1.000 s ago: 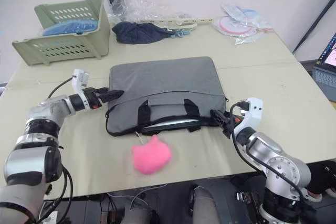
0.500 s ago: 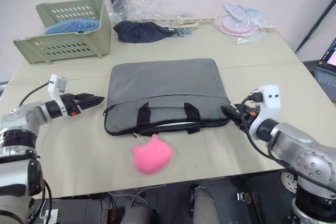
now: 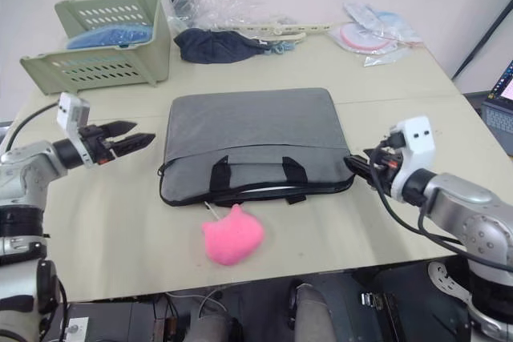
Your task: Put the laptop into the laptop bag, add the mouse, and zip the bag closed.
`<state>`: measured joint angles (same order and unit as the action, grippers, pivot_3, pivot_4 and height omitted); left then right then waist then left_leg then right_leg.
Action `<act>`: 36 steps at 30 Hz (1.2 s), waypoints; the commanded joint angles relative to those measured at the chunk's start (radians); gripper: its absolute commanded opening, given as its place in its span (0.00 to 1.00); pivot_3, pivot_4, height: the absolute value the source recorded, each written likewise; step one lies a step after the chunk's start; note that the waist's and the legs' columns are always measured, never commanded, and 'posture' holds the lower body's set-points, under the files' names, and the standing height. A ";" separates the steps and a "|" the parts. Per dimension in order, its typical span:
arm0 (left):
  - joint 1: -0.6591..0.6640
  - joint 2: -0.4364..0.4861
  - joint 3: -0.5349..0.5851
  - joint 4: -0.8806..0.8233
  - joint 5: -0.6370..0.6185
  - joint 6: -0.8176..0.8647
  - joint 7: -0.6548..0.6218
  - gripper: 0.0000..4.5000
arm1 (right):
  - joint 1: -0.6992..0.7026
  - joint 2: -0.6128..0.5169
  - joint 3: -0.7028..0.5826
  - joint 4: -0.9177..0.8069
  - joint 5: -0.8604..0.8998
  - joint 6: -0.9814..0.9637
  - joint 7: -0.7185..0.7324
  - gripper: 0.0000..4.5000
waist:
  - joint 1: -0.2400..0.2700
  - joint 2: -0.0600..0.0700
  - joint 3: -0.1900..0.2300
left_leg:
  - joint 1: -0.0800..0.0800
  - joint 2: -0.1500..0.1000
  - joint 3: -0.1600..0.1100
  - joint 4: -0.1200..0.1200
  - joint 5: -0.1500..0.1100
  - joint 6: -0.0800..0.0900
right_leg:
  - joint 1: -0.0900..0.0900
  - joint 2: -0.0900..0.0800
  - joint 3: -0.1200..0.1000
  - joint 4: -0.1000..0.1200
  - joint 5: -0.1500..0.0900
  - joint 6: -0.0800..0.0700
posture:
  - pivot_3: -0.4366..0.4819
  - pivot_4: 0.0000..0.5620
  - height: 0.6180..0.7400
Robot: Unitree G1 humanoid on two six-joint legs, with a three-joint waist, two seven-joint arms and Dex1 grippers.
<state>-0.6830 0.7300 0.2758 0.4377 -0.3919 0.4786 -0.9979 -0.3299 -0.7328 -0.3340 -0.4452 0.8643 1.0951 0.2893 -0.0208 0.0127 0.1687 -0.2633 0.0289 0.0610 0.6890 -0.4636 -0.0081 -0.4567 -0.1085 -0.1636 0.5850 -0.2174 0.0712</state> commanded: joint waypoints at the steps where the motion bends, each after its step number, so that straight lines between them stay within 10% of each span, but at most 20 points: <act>1: -0.051 -0.010 0.020 -0.069 -0.046 -0.033 -0.009 0.98 | -0.020 0.021 0.000 -0.041 0.000 -0.015 -0.016 0.61 | 0.002 0.000 0.000 | -0.001 0.000 0.000 0.001 0.000 0.000 | 0.000 0.000 0.000 0.000 0.000 0.000 | 0.48 0.27 1.00; 13: -0.258 -0.174 -0.116 0.153 -0.009 -0.204 -0.110 0.98 | -0.038 0.077 0.039 -0.183 0.056 0.010 -0.040 0.61 | 0.016 0.000 0.000 | -0.003 -0.001 0.000 0.007 0.000 0.000 | -0.001 0.001 0.001 0.001 0.001 0.001 | 0.48 0.27 1.00; 30: -0.459 -0.357 -0.188 0.650 0.136 -0.506 -0.224 0.98 | -0.131 -0.327 -0.034 -0.317 0.450 0.073 0.134 0.61 | 0.022 -0.010 0.006 | -0.003 -0.001 0.000 0.009 -0.001 0.003 | 0.003 0.000 0.000 -0.001 0.004 0.001 | 0.48 0.27 1.00; 36: -0.487 -0.404 -0.173 0.719 0.142 -0.564 -0.229 0.58 | -0.127 -0.398 -0.040 -0.313 0.492 0.044 0.133 0.61 | 0.023 -0.010 0.006 | -0.003 -0.001 0.000 0.010 -0.001 0.004 | 0.003 -0.001 0.000 -0.001 0.004 0.002 | 0.48 0.27 1.00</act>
<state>-1.1370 0.3266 0.0815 1.1538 -0.2500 -0.0580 -1.2168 -0.4500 -1.1132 -0.3321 -0.7434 1.3270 1.1704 0.4175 0.0020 0.0023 0.1748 -0.2666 0.0276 0.0610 0.6986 -0.4646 -0.0046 -0.4541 -0.1090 -0.1639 0.5839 -0.2130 0.0728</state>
